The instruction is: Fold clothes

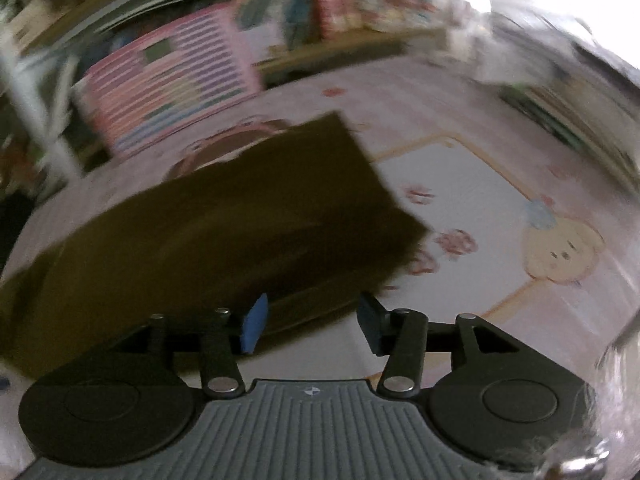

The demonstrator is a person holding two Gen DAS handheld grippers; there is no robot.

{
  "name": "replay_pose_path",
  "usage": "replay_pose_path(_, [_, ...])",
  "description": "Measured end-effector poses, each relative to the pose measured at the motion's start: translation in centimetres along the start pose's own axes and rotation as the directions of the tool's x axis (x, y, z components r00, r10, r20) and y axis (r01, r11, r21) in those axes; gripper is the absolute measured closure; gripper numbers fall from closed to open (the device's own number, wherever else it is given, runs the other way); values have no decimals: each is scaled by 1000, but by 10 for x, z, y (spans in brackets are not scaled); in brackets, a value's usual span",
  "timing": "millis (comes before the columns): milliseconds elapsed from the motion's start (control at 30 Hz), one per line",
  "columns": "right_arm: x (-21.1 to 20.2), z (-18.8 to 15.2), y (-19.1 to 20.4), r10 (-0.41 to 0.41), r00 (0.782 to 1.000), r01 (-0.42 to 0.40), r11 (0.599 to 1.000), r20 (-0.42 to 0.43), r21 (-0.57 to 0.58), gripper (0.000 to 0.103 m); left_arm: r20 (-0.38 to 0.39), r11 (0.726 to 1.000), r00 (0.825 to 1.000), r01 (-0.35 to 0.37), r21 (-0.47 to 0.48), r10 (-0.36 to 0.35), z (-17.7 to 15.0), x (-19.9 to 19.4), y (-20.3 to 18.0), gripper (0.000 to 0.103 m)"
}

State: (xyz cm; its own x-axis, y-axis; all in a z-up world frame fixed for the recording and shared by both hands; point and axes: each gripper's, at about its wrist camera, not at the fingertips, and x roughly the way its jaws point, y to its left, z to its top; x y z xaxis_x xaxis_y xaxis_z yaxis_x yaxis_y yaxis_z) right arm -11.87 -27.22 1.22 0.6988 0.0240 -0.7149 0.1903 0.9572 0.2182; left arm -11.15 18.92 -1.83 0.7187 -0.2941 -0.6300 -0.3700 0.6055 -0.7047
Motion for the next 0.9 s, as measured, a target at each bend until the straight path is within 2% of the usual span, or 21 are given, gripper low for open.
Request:
replay_pose_path(167, [-4,-17,41,94,996,-94,983,-9,-156,43,-4,1000,1000,17,-6,-17,-5,0,6,63])
replay_pose_path(233, [-3,-21,58,110,994,-113,965,-26,-238,41,-6,999,1000,28,-23,-29,-6,3,10,63])
replay_pose_path(400, [5,-20,85,109,993,-114,930,-35,-349,32,18,994,997,76,-80,-75,-1,12,15,59])
replay_pose_path(600, [27,4,112,91,996,-89,905,-14,-416,30,47,979,993,119,-166,-112,6,25,16,56])
replay_pose_path(733, [52,32,139,89,996,-77,887,4,-455,29,48,972,992,122,-201,-115,12,34,13,56])
replay_pose_path(900, [81,59,176,133,991,-111,879,15,-464,25,59,971,992,121,-208,-111,11,36,11,53])
